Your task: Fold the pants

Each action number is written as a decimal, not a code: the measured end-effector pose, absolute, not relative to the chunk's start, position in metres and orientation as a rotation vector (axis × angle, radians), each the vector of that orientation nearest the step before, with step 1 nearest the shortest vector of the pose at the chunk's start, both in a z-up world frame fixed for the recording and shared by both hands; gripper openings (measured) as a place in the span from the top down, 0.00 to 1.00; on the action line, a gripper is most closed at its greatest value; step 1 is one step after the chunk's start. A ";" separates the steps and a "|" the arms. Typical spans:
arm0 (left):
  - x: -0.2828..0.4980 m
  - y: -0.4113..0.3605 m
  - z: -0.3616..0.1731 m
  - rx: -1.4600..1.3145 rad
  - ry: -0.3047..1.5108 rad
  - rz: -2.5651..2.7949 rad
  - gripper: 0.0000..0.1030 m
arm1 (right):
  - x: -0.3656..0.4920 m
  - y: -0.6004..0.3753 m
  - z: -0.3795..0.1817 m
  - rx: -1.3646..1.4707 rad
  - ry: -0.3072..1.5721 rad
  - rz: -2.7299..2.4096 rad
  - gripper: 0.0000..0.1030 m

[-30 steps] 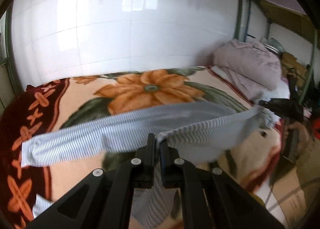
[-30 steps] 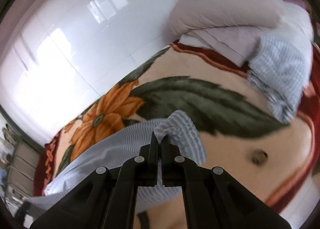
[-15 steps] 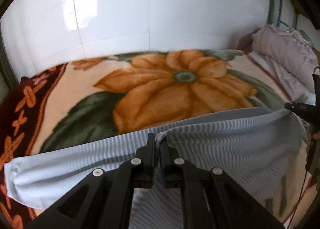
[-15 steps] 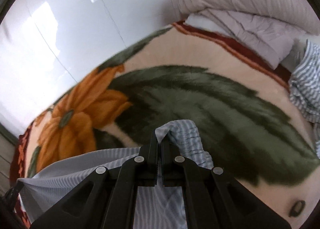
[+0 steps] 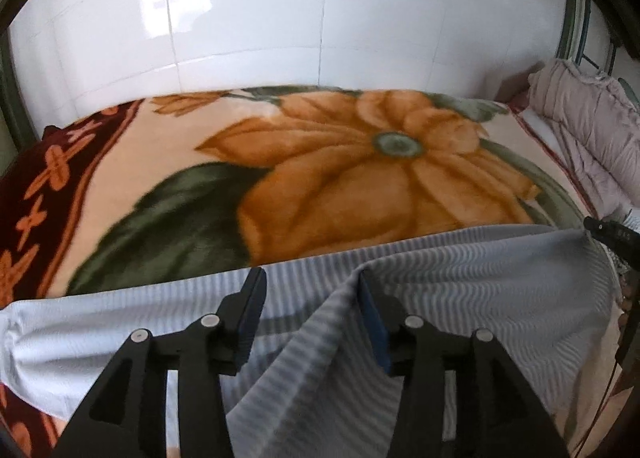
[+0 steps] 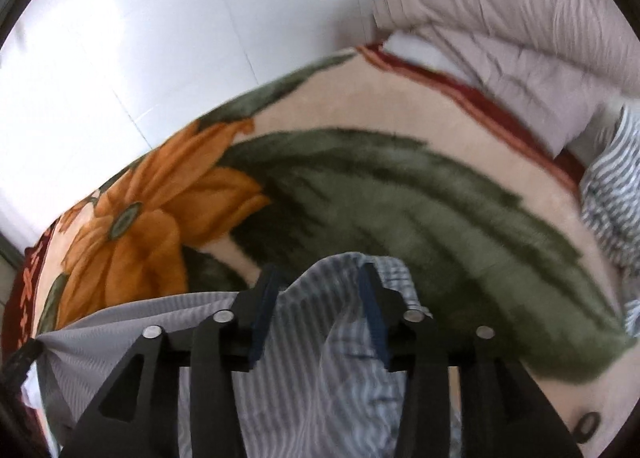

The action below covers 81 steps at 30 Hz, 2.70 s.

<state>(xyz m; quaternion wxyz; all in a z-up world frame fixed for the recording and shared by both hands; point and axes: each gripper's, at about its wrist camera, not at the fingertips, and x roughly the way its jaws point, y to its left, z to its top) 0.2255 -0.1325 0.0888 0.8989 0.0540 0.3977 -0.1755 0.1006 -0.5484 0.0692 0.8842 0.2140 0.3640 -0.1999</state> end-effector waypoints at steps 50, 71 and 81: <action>0.025 0.158 0.087 0.101 1.047 -0.375 0.34 | 0.099 -0.110 0.046 0.281 1.026 0.181 0.52; 0.063 0.142 0.034 0.193 1.293 -0.389 0.67 | 0.112 -0.082 0.038 0.277 0.966 0.233 0.96; 0.074 0.189 0.090 -0.097 1.118 -0.419 0.88 | 0.127 -0.067 0.091 0.156 0.829 0.291 0.97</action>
